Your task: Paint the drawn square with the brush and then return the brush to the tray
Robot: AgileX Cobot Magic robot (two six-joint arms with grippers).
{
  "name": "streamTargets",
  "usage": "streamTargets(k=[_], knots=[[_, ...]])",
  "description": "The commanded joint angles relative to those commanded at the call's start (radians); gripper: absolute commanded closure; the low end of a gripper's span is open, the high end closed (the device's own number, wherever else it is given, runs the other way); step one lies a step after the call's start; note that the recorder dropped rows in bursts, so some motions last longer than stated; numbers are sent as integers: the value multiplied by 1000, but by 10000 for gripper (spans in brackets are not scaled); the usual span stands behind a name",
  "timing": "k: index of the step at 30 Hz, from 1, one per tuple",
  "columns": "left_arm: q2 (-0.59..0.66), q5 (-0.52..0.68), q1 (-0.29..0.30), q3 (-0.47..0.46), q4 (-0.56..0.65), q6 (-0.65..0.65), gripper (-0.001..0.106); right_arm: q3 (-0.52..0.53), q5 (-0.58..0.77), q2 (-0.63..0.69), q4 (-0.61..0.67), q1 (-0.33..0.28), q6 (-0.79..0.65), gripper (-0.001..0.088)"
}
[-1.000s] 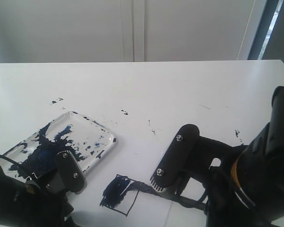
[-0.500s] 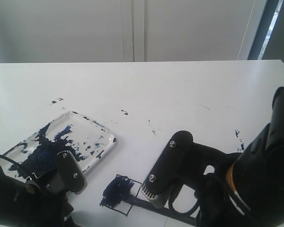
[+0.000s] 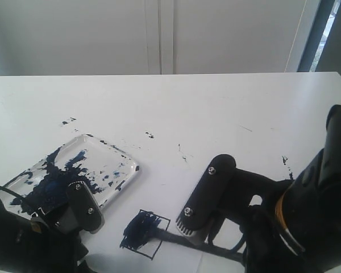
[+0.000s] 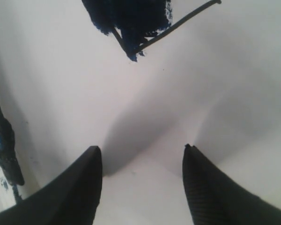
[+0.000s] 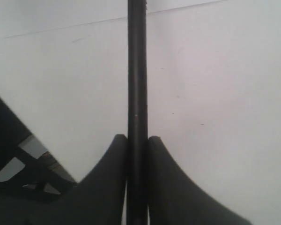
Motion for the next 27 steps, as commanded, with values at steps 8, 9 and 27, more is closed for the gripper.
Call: streamTargets(k=[8, 9, 27], knots=[[0, 0, 0, 0, 0, 0, 474, 0, 7, 0, 102, 0, -47, 868], [0, 0, 0, 0, 0, 0, 474, 0, 7, 0, 131, 0, -66, 868], [0, 0, 0, 0, 0, 0, 474, 0, 36, 0, 45, 0, -26, 868]])
